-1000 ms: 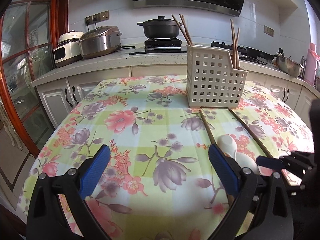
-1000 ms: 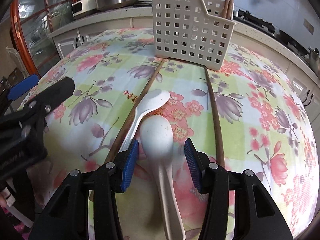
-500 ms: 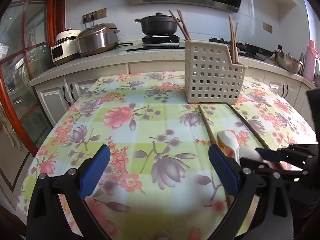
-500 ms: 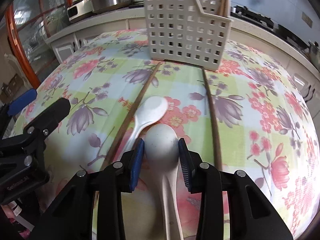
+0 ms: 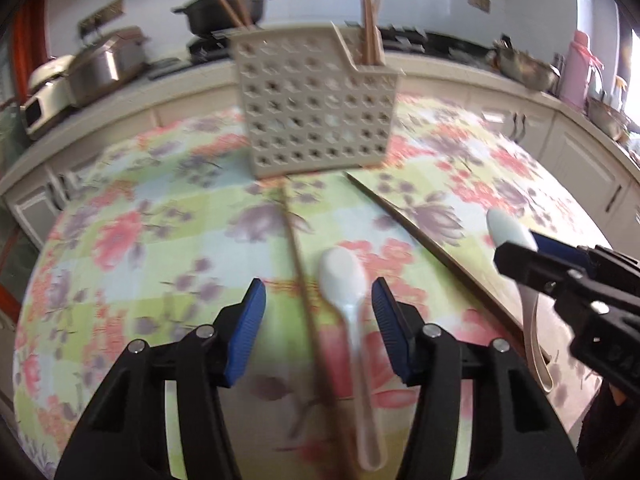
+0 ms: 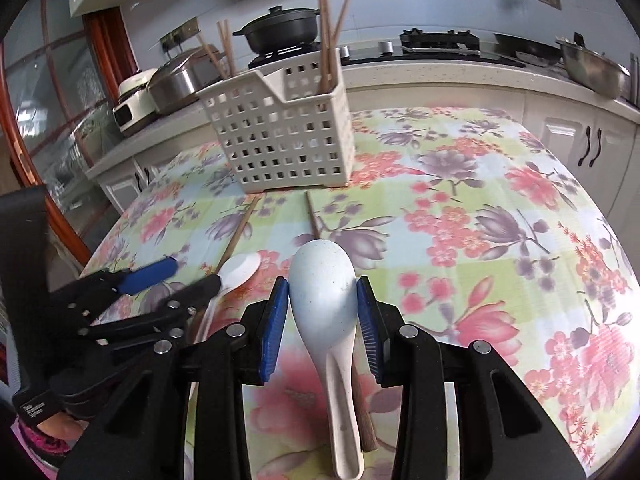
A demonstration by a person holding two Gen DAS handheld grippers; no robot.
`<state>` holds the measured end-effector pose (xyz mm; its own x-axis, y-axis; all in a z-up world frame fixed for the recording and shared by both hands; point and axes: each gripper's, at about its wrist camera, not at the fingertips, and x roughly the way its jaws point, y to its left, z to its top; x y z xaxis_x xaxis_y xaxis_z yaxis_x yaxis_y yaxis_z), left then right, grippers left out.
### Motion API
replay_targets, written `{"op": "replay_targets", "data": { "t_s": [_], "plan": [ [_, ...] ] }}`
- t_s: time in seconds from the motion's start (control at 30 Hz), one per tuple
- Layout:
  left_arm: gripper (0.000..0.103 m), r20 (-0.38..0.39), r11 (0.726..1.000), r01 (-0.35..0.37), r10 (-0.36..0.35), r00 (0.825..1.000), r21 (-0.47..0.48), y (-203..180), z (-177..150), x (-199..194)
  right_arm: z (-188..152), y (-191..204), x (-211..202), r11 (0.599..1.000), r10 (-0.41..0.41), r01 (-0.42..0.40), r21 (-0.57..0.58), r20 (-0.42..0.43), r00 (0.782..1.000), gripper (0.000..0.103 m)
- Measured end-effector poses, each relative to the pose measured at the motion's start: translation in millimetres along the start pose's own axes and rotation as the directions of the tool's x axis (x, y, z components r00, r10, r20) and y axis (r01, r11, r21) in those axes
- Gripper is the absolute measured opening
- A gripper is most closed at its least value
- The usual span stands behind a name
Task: Organize utensils
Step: 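Lift the white spoon with the right gripper while the left gripper grasps another white spoon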
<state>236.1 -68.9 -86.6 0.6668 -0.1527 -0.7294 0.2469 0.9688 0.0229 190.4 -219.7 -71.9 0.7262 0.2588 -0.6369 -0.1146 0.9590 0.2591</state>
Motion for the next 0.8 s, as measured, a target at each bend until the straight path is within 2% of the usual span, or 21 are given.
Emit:
{"op": "replay_targets", "data": {
  "t_s": [0.03, 0.23, 0.33, 0.47, 0.5, 0.53, 0.57, 0.67, 0.8],
  "plan": [
    [0.048, -0.011, 1.000, -0.002, 0.002, 1.000, 0.004, -2.4, 0.6, 3.7, 0.0, -4.5, -1.1, 1.000, 0.009, -0.009, 0.009, 0.004, 1.000, 0.034],
    [0.048, -0.079, 0.999, 0.000, 0.003, 0.997, 0.038, -17.4, 6.9, 22.3, -1.6, -13.5, -4.7, 0.998, 0.053, -0.054, 0.027, 0.023, 0.998, 0.034],
    [0.048, -0.098, 0.998, -0.016, 0.022, 0.995, 0.056, -20.4, 12.6, 28.4, -3.0, -12.0, -5.7, 0.998, 0.066, -0.066, 0.020, 0.030, 0.997, 0.034],
    [0.047, -0.115, 0.998, 0.002, 0.005, 0.993, 0.059, -19.0, 19.6, 33.4, -4.1, -10.8, -6.5, 0.997, 0.071, -0.071, 0.018, 0.032, 0.997, 0.034],
    [0.043, -0.120, 0.998, 0.009, -0.003, 0.993, 0.056, -18.4, 21.1, 34.8, -4.2, -10.4, -6.4, 0.997, 0.070, -0.070, 0.018, 0.032, 0.997, 0.034],
    [0.030, -0.131, 0.999, 0.015, -0.008, 0.991, 0.051, -18.2, 21.7, 37.1, -4.3, -10.5, -6.6, 0.997, 0.068, -0.069, 0.017, 0.032, 0.997, 0.034],
    [0.030, -0.139, 0.999, 0.023, -0.016, 0.990, 0.048, -17.9, 21.9, 39.6, -4.1, -11.2, -6.7, 0.997, 0.070, -0.071, 0.019, 0.032, 0.997, 0.034],
    [0.030, -0.132, 0.998, 0.022, -0.014, 0.991, 0.067, -21.2, 20.4, 38.2, -4.2, -9.7, -7.7, 0.998, 0.065, -0.066, 0.014, 0.035, 0.997, 0.034],
    [0.029, -0.071, 0.997, 0.019, -0.014, 0.997, 0.072, -21.9, 21.2, 24.3, -3.0, -7.0, -10.0, 0.998, 0.063, -0.064, 0.013, 0.040, 0.997, 0.034]
  ]
}}
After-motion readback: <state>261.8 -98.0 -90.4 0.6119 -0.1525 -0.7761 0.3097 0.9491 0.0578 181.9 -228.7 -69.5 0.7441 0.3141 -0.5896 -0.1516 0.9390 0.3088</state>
